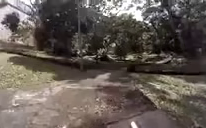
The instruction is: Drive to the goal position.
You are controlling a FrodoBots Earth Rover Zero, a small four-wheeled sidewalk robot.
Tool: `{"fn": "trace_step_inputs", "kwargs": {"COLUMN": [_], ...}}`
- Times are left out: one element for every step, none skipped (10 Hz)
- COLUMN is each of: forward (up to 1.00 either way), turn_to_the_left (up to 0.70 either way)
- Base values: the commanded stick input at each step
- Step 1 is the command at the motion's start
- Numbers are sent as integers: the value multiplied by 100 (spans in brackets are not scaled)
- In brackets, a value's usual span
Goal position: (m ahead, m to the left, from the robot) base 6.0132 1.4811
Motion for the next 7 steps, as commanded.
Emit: {"fn": "trace_step_inputs", "kwargs": {"forward": [85,85,85,85,85,85,71], "turn_to_the_left": [19,34,34,14,0,0,0]}}
